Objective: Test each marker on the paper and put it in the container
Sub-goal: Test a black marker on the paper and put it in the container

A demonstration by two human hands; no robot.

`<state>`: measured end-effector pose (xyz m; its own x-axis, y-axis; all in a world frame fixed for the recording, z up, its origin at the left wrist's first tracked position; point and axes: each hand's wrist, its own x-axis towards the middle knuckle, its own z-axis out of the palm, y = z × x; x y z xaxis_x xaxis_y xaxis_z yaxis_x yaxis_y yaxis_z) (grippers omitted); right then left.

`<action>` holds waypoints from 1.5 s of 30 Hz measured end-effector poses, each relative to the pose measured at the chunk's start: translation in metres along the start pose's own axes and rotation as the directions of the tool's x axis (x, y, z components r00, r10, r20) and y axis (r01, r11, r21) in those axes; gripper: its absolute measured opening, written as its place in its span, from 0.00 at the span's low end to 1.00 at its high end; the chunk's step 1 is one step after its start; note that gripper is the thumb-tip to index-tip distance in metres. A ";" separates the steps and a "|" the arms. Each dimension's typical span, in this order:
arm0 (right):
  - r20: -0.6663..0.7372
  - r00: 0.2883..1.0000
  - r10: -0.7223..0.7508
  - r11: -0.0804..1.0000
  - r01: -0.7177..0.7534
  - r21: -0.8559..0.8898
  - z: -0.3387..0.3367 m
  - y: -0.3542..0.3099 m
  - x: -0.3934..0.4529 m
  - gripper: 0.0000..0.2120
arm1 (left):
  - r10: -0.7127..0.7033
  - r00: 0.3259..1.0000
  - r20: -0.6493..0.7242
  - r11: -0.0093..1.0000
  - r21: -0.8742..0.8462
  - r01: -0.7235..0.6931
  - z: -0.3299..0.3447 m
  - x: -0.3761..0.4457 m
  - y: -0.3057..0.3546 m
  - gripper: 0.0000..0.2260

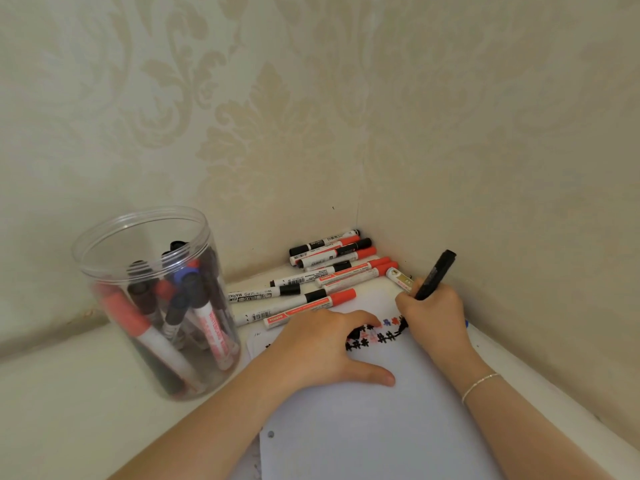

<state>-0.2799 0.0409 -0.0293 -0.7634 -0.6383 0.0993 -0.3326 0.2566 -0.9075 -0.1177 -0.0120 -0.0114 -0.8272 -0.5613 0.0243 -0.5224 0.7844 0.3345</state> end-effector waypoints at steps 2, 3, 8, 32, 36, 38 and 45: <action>0.005 1.000 0.008 1.000 -0.008 0.018 -0.001 0.000 0.000 0.12 | 0.008 1.000 -0.006 1.000 0.007 -0.008 0.000 0.000 0.000 0.34; 0.014 1.000 0.000 1.000 0.000 0.008 -0.001 -0.001 -0.001 0.12 | 0.011 1.000 -0.009 1.000 0.010 -0.011 0.001 0.001 0.000 0.34; 0.017 1.000 0.010 1.000 -0.010 0.010 -0.001 -0.003 -0.002 0.13 | 0.018 1.000 -0.016 1.000 0.006 -0.018 0.003 0.002 -0.003 0.34; 0.310 0.943 -0.119 0.732 -0.127 0.669 -0.004 -0.011 -0.020 0.12 | -0.035 0.999 -0.040 0.993 -0.111 0.030 0.009 0.010 -0.015 0.10; 0.310 0.941 -0.137 0.778 -0.092 0.622 -0.003 -0.010 -0.021 0.10 | -0.024 0.999 -0.037 0.994 -0.111 0.020 0.009 0.010 -0.015 0.09; 0.305 0.942 -0.139 0.815 -0.065 0.575 -0.001 -0.009 -0.021 0.10 | -0.021 0.999 -0.040 0.995 -0.102 0.017 0.009 0.010 -0.015 0.09; 0.368 0.906 -0.210 0.873 0.003 0.488 -0.003 -0.009 -0.024 0.07 | -0.001 0.999 -0.048 0.994 -0.107 -0.004 0.010 0.011 -0.017 0.11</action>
<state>-0.2601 0.0556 -0.0220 -0.4180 -0.8991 0.1300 -0.0224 -0.1328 -0.9909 -0.1196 -0.0286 -0.0266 -0.8157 -0.5743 0.0689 -0.4940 0.7537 0.4335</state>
